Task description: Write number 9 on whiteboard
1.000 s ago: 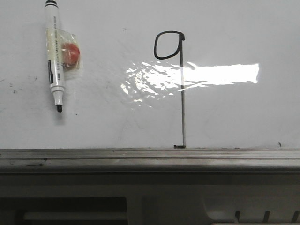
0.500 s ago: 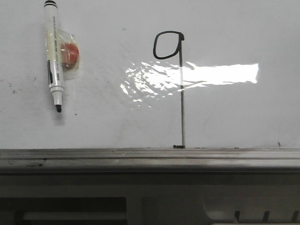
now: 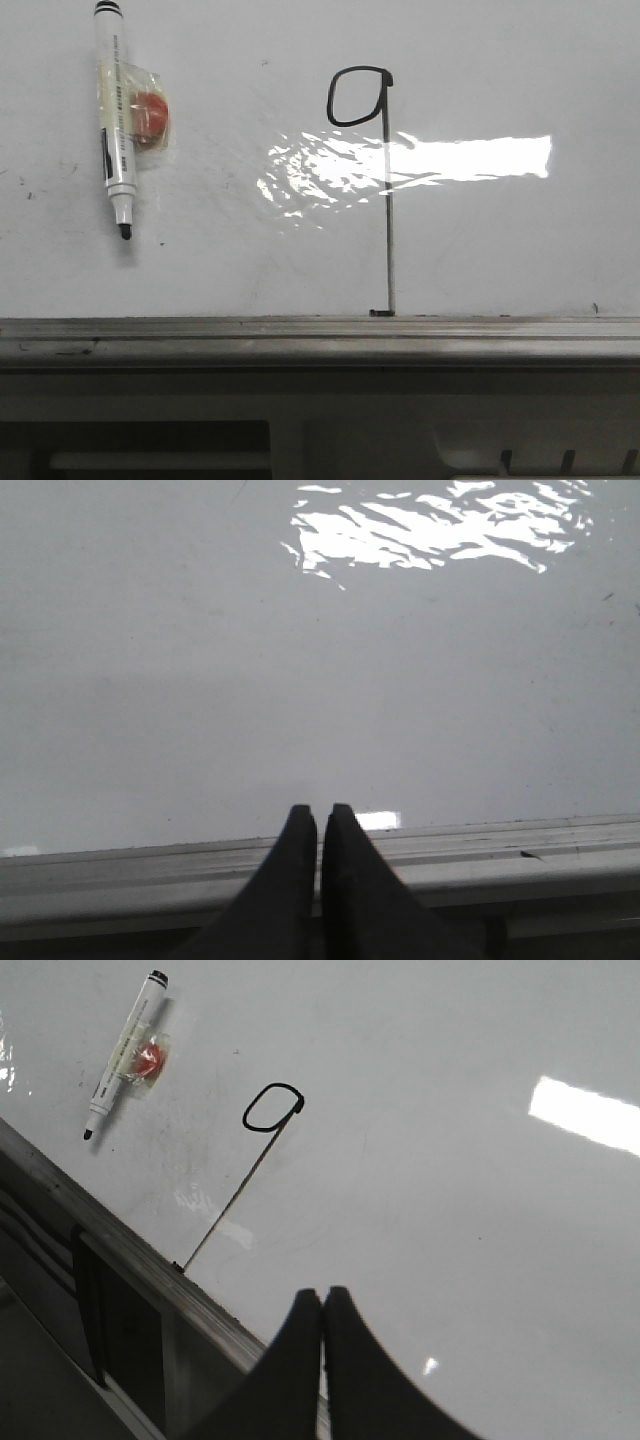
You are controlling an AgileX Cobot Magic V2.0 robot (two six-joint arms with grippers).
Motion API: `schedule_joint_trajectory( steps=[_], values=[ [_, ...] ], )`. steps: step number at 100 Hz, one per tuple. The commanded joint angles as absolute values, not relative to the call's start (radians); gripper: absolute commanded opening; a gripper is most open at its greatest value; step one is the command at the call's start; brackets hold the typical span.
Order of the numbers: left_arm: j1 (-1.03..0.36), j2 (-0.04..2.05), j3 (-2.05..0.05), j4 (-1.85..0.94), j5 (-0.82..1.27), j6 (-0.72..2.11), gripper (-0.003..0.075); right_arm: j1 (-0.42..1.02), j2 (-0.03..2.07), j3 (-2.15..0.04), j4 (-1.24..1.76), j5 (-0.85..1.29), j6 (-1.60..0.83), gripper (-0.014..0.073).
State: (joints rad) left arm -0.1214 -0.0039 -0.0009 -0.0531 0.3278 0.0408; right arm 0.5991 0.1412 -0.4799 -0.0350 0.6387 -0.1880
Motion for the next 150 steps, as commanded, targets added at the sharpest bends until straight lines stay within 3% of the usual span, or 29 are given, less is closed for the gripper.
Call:
schedule_joint_trajectory(
  steps=[1,65,86,130,139,150],
  values=[
    [-0.120,-0.034,0.029,-0.066,0.281,0.028,-0.0018,0.593,0.153,-0.503,-0.049,0.559,-0.191,-0.0055],
    [-0.120,-0.034,0.029,-0.066,0.281,0.028,-0.0018,0.593,0.153,-0.478,-0.058,0.583,-0.191,-0.0055],
    [-0.120,-0.034,0.029,-0.066,0.281,0.028,-0.0018,0.567,0.153,-0.417,-0.058,0.502,-0.172,-0.0055],
    [-0.120,-0.034,0.029,-0.066,0.281,0.028,-0.0018,0.075,0.127,-0.034,-0.053,0.075,0.028,-0.0055],
    [-0.120,-0.034,0.029,-0.066,0.281,0.028,-0.0018,0.041,0.057,0.039,-0.053,0.085,0.068,-0.0055],
    [-0.120,-0.034,0.029,-0.066,0.281,0.028,-0.0018,0.027,-0.031,0.031,-0.053,0.251,0.071,-0.0055]
  ],
)
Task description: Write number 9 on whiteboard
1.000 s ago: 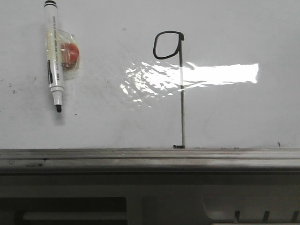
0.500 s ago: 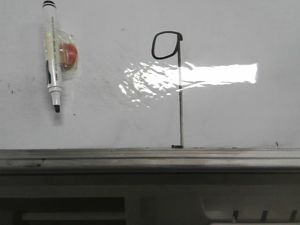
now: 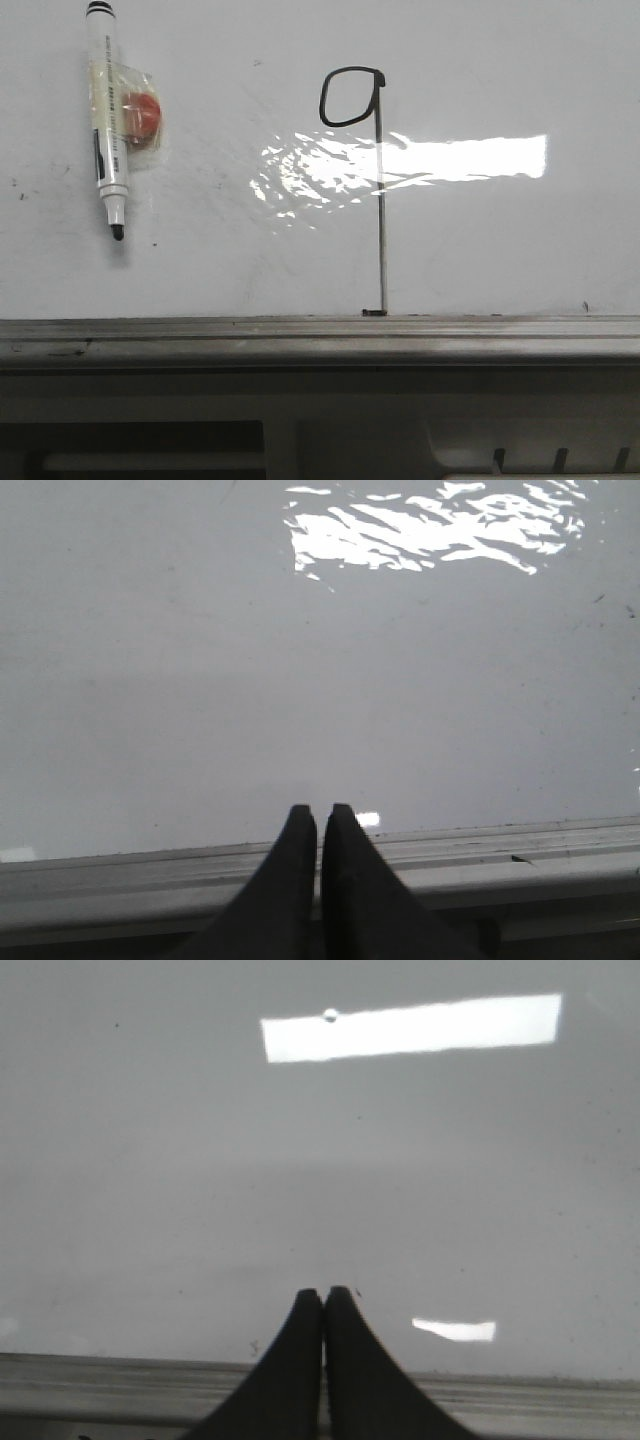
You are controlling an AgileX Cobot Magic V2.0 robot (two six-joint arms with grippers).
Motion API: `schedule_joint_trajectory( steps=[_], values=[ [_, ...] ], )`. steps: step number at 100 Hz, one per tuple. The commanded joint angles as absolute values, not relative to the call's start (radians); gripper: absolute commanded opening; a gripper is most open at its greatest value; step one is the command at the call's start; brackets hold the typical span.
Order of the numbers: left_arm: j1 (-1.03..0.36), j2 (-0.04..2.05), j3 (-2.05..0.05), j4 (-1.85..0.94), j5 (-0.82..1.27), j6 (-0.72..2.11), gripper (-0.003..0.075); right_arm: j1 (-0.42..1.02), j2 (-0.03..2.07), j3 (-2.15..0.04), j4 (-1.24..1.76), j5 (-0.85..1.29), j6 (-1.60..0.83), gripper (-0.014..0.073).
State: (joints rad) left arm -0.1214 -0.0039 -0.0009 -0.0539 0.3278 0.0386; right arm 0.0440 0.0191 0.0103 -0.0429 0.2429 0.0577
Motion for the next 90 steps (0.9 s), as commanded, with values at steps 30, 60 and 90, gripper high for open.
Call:
schedule_joint_trajectory(
  steps=[30,60,90],
  values=[
    [-0.120,-0.034,0.029,-0.066,0.281,0.028,-0.0018,0.018,-0.029,0.036,-0.053,0.309,0.071,-0.0055],
    [-0.120,-0.034,0.029,-0.066,0.281,0.028,-0.0018,0.018,-0.029,0.036,-0.053,0.308,0.071,-0.0055],
    [-0.120,-0.034,0.029,-0.066,0.281,0.028,-0.0018,0.018,-0.029,0.036,-0.053,0.307,0.071,-0.0055]
  ],
)
